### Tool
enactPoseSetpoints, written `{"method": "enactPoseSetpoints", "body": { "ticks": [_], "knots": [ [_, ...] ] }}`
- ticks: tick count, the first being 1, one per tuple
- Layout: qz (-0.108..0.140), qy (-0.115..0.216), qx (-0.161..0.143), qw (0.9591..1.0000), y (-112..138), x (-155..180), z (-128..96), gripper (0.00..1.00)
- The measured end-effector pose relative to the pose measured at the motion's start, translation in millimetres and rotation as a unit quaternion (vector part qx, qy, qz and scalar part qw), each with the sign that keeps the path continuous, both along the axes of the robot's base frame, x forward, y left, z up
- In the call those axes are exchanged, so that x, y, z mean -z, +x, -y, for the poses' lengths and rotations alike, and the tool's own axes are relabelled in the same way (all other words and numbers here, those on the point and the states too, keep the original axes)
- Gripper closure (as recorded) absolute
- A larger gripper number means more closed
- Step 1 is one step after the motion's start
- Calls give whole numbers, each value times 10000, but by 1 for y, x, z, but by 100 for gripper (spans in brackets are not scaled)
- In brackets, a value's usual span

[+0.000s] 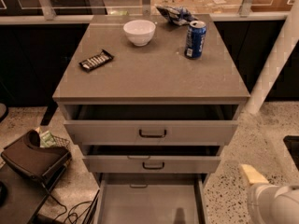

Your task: Close bottom drawer

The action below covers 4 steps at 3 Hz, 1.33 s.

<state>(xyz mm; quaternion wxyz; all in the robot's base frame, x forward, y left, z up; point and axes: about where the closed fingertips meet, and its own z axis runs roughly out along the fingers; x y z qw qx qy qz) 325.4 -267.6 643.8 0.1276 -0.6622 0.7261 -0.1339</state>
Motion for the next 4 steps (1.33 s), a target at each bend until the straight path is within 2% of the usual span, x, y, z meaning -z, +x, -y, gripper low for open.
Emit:
{"method": "enactPoseSetpoints", "body": {
  "ticks": [1,2,3,4],
  "knots": [
    [-123,259,-166,9995,0,51,-17,0],
    [-308,658,-325,9968,-1,98,-40,0],
    [-504,1064,-391,9923,-8,140,-62,0],
    [-504,1063,-391,9923,-8,140,-62,0]
  ]
}}
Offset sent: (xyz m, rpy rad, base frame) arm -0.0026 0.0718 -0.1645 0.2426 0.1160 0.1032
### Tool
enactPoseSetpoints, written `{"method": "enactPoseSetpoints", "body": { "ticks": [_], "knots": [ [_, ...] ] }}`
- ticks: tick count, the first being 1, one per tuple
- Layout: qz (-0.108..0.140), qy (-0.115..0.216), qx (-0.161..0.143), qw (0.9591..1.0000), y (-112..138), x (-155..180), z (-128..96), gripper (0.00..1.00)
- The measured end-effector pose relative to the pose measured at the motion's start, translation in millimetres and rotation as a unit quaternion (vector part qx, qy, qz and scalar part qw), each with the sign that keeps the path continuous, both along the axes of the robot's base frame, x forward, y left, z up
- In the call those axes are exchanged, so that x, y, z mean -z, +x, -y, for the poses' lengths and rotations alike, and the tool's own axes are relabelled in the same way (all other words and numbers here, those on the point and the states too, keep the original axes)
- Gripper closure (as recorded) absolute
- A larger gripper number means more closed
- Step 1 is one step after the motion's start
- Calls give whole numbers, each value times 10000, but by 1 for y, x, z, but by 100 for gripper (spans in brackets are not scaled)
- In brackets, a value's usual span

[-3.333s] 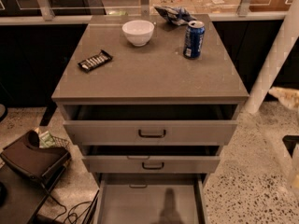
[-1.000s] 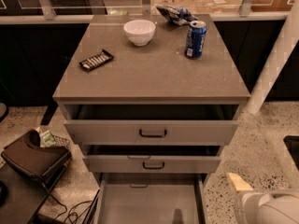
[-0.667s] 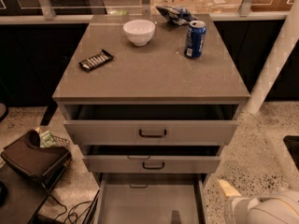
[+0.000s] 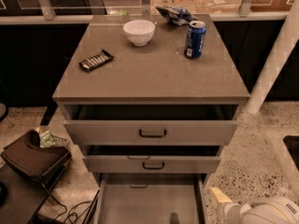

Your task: Close bottom drawer

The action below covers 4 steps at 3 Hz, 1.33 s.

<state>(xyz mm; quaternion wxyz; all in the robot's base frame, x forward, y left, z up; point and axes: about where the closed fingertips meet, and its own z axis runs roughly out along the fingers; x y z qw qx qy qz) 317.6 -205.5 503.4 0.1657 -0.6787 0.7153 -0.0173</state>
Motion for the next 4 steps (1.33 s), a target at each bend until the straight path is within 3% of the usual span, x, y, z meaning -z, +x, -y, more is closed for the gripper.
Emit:
{"method": "enactPoseSetpoints", "body": {
  "ticks": [1,2,4],
  "knots": [
    [15,7,80,10000,3,7,2,0],
    [-17,125,180,9998,12,35,6,0],
    [-244,130,-119,9995,28,100,0,0]
  ]
}}
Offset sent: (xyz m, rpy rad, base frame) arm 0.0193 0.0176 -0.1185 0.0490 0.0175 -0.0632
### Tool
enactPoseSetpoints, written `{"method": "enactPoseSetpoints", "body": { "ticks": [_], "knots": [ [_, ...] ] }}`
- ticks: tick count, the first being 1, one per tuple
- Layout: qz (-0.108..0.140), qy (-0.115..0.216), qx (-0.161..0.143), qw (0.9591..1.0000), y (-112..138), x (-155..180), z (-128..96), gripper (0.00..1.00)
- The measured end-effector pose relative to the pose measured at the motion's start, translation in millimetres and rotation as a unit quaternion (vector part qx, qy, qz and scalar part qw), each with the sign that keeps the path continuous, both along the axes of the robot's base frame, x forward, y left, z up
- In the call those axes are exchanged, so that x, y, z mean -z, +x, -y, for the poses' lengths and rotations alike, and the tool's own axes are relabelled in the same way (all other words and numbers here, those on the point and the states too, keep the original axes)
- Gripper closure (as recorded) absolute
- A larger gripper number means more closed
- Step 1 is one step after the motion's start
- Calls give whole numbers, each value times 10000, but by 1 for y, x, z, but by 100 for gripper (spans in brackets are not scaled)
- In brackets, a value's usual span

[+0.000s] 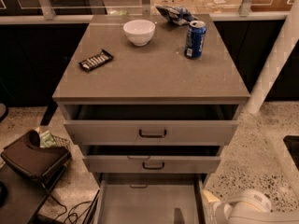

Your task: Close bottom drawer

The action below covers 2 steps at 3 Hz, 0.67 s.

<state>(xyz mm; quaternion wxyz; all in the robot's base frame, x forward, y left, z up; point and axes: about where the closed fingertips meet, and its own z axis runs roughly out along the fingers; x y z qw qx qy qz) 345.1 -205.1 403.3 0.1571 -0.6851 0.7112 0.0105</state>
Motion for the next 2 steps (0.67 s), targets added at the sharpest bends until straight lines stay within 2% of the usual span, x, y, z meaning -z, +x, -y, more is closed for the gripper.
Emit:
{"method": "enactPoseSetpoints", "body": {
  "ticks": [1,2],
  "knots": [
    [-127,41,-110,9999,3,40,-15,0],
    [-210,96,-92,9997,-3,76,-31,0]
  ]
}}
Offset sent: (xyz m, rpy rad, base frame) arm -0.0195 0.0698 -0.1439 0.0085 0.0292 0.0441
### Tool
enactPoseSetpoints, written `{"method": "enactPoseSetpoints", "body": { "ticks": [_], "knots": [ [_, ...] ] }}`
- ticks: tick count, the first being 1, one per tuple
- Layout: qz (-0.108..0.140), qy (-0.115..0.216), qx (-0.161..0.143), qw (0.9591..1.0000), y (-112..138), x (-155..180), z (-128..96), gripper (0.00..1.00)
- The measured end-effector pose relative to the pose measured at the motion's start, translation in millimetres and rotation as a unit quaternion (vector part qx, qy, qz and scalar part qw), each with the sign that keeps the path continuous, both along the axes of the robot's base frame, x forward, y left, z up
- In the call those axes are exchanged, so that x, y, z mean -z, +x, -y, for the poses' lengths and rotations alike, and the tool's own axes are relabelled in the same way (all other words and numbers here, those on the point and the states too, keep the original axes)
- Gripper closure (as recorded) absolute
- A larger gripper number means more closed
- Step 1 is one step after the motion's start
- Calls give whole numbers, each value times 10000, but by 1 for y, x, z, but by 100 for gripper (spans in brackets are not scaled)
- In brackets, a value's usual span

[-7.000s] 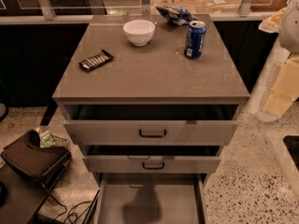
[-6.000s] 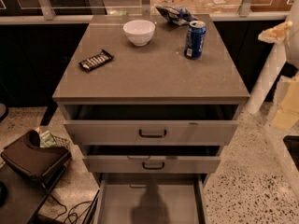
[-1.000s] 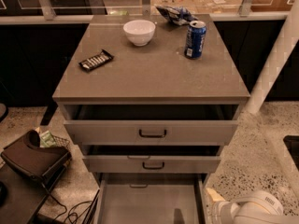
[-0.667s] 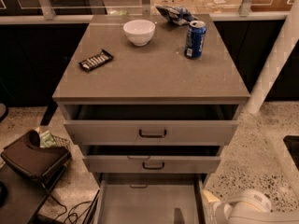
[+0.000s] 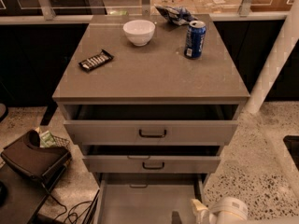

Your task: Close bottom drawer

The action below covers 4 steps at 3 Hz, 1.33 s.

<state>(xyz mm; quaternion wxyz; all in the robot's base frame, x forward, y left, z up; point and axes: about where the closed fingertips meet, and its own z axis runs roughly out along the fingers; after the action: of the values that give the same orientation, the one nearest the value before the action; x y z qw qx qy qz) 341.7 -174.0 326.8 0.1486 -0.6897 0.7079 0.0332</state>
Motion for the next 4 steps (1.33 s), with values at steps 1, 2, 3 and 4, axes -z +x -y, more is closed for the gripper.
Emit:
{"method": "enactPoseSetpoints", "body": {
  "ticks": [1,2,3,4],
  "knots": [
    [2,127,-194,9997,-24,67,-40,0],
    [3,128,-194,9997,-24,67,-40,0],
    [54,201,-241,9995,-20,79,-47,0],
    [92,230,-318,9992,-11,99,-52,0]
  ]
}}
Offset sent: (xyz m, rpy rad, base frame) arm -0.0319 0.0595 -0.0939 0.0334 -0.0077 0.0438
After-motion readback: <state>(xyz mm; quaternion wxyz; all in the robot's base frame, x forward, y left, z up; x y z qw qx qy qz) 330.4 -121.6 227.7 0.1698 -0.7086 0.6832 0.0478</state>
